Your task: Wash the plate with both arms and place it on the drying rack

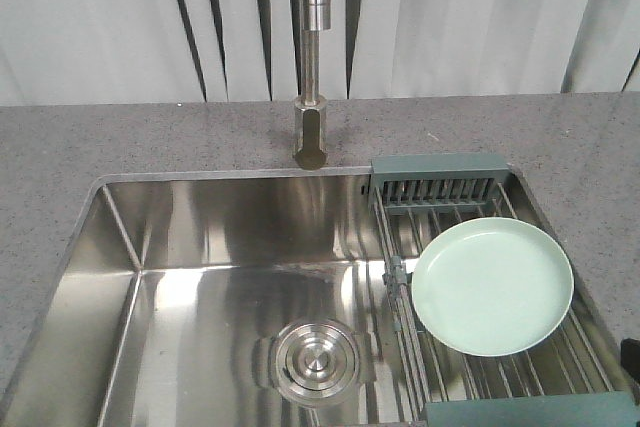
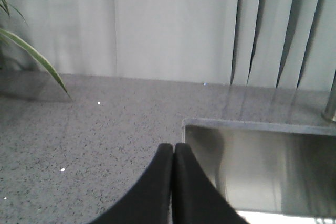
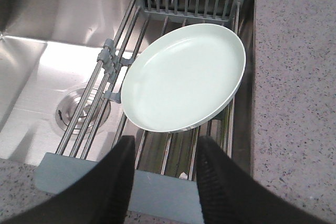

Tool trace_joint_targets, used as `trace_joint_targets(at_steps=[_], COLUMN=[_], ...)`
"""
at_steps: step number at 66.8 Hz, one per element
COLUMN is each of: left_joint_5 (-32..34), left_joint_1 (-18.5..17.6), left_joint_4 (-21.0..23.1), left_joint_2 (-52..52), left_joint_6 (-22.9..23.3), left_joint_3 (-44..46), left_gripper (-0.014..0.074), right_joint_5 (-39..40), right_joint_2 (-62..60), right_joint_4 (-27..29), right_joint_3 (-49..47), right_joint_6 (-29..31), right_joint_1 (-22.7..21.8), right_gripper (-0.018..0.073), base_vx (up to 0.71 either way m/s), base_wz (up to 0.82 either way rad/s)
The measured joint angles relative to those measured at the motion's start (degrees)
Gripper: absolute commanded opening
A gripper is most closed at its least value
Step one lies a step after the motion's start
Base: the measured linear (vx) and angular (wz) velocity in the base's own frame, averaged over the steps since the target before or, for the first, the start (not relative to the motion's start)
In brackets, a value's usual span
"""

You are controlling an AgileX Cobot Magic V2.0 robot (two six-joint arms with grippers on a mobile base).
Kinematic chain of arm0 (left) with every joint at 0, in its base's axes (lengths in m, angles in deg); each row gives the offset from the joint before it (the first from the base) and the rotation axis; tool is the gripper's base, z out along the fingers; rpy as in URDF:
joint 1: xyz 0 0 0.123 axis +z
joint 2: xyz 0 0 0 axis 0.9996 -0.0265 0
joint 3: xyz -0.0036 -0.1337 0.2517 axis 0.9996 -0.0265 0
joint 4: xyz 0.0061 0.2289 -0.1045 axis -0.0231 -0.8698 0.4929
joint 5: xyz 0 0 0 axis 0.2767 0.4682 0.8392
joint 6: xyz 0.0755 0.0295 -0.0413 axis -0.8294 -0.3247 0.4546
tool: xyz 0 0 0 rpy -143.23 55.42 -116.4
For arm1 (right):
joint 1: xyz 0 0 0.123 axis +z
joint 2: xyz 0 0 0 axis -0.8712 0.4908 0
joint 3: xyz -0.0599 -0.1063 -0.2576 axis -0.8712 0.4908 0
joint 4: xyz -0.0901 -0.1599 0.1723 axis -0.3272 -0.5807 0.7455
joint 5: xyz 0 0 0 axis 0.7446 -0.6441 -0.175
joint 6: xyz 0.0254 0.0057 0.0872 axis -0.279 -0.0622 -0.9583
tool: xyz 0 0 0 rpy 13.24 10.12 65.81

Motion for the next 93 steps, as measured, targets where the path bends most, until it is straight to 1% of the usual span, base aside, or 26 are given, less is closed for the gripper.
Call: trace_joint_targets(at_steps=[7, 10, 19, 43, 56, 76, 93], left_joint_5=[6.6, 7.7, 7.6, 5.0, 5.1, 5.6, 5.6], left_joint_1=[0.0, 0.0, 0.0, 0.0, 0.0, 0.0, 0.0], left_joint_4=[0.2, 0.7, 1.4, 1.1, 1.0, 1.0, 1.0], left_joint_2=[4.5, 5.8, 6.6, 6.7, 6.7, 6.7, 6.7], left_joint_6=[0.0, 0.0, 0.0, -0.4, -2.2, 0.5, 1.0], left_joint_3=[-5.7, -7.0, -7.9, -7.9, -7.9, -7.9, -7.9], left_gripper=[-0.0006, -0.0006, -0.0006, -0.0006, -0.0006, -0.0006, -0.0006], right_joint_5=[0.0, 0.0, 0.0, 0.0, 0.0, 0.0, 0.0], right_joint_2=[0.0, 0.0, 0.0, 0.0, 0.0, 0.0, 0.0], right_joint_4=[0.0, 0.0, 0.0, 0.0, 0.0, 0.0, 0.0], right_joint_3=[0.0, 0.0, 0.0, 0.0, 0.0, 0.0, 0.0], right_joint_6=[0.0, 0.0, 0.0, 0.0, 0.0, 0.0, 0.0], right_joint_1=[0.0, 0.0, 0.0, 0.0, 0.0, 0.0, 0.0], right_gripper=[0.0280, 0.0280, 0.0280, 0.0280, 0.0280, 0.0280, 0.0280], base_vx=[0.00, 0.00, 0.00, 0.00, 0.00, 0.00, 0.00], base_wz=[0.00, 0.00, 0.00, 0.00, 0.00, 0.00, 0.00])
